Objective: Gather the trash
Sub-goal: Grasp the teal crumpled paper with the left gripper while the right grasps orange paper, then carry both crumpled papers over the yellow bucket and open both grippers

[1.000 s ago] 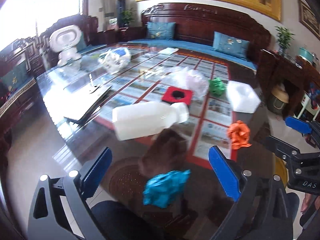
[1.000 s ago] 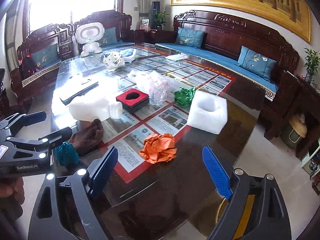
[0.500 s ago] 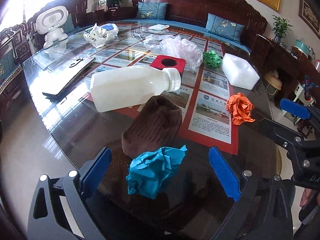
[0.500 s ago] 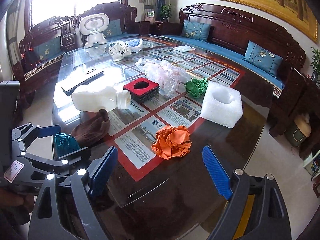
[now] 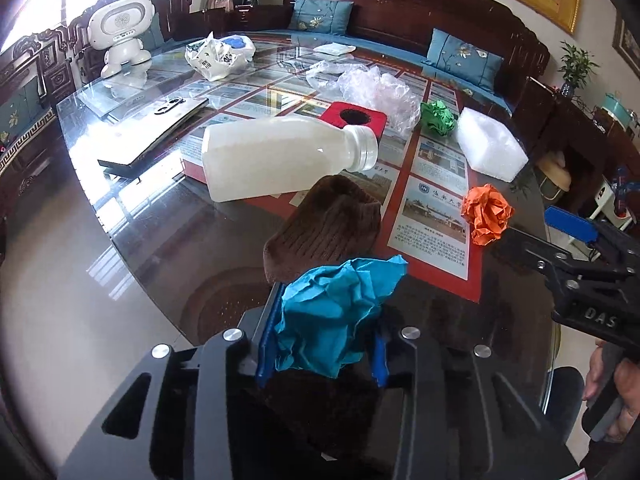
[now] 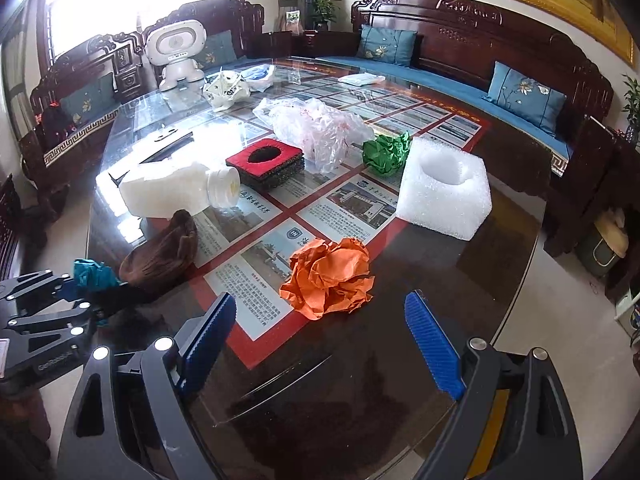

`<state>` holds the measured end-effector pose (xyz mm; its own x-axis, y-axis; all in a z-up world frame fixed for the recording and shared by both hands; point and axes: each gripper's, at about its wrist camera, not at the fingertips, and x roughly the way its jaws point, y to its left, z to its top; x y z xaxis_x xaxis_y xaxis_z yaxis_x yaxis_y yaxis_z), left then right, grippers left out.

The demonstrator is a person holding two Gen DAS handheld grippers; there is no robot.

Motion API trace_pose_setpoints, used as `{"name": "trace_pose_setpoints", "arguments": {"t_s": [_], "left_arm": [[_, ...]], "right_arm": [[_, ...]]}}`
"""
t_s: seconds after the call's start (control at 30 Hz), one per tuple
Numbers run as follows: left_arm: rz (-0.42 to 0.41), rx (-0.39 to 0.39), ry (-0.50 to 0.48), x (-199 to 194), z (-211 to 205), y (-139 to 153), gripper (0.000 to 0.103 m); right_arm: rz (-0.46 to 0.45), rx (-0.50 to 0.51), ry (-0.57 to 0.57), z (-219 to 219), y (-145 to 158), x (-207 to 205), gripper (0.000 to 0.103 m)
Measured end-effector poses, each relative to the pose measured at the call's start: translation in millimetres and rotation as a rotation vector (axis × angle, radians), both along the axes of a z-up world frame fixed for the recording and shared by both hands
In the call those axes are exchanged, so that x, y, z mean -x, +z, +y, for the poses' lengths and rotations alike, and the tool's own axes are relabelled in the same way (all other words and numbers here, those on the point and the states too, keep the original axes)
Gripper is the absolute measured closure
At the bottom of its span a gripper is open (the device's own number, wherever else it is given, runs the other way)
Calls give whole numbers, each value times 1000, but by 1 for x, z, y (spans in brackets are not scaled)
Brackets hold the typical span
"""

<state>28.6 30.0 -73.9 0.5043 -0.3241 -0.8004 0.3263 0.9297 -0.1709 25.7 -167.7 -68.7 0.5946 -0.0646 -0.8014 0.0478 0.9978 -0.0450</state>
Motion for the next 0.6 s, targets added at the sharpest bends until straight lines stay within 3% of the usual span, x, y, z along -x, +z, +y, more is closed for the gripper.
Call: {"name": "trace_pose_setpoints", "arguments": {"t_s": [0.33,0.37,0.43,0.6], "left_arm": [[-13,44,-22,4,3,15,66],[-16,46,-29,5,2,16,66],[-20,50,-40,4,-2,18,66],[-28,46,-67,3,-13,19,66]], "right_arm": [[54,5,-2,-6,-24,-37,21],[58,8,-4,-7,-25,-39,24],[72,3,-1,-8,-29,-41,55],[61,-39,16,-12,-29,-34,57]]}}
